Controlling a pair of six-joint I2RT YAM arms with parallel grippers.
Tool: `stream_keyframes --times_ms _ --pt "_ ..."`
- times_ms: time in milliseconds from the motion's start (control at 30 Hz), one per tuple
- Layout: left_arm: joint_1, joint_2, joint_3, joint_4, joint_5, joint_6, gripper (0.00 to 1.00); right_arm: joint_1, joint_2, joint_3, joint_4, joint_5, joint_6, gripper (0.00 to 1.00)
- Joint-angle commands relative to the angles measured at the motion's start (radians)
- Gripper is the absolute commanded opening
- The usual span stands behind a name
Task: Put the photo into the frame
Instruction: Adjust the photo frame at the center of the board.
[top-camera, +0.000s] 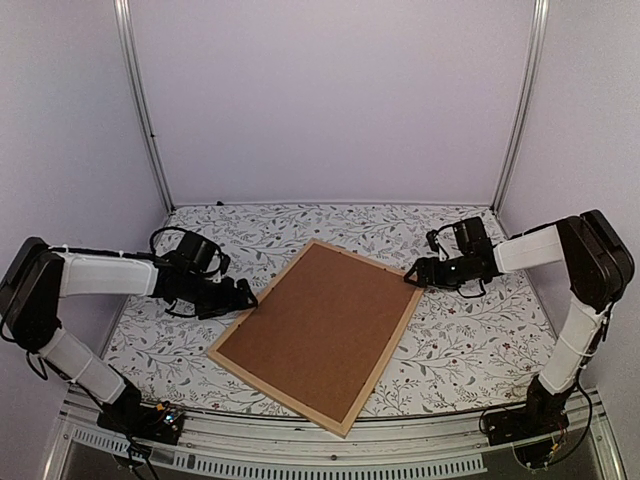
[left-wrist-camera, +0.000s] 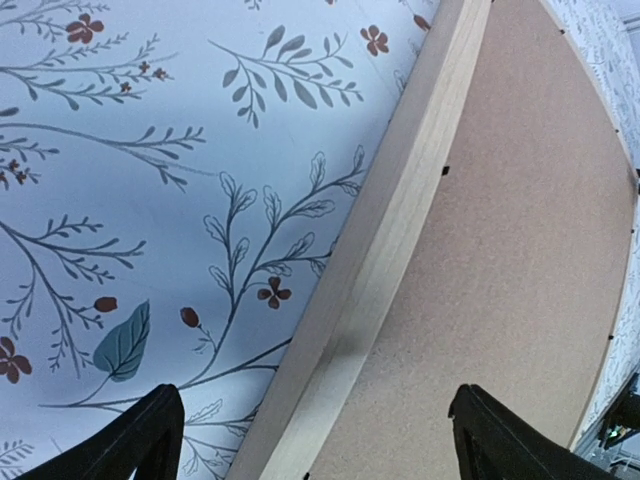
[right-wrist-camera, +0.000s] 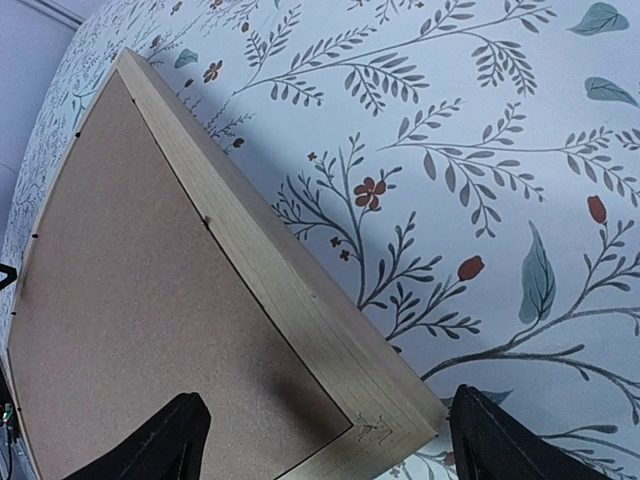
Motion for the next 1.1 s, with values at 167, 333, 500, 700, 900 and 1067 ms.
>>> stream_keyframes --times_ms 167,333,500,700,900,1067 --pt "0.008 -0.073 -0.014 -0.122 -0.074 0.055 0.96 0.005 -0.052 0.011 -0.053 0.044 0.007 0.89" --pt "-0.005 -0.228 -0.098 -0.193 -0.071 -0.018 0.98 0.006 -0.016 0.065 -0.083 0.003 -0.026 0.89" --pt "-0.057 -0.356 -0.2 -0.229 -0.065 -0.11 1.0 0.022 0.03 0.137 -0.129 -0.021 -0.07 0.88" --pt "-0.112 -0.371 -0.262 -0.242 -0.05 -0.193 0.99 0.088 0.109 0.247 -0.233 0.061 -0.129 0.86" --pt "-0.138 -0.354 -0.305 -0.191 -0.047 -0.235 0.98 0.145 0.17 0.305 -0.303 0.213 -0.177 0.84" --pt "-0.15 -0.295 -0.274 -0.171 -0.085 -0.218 0.98 0.183 0.2 0.32 -0.345 0.367 -0.202 0.81"
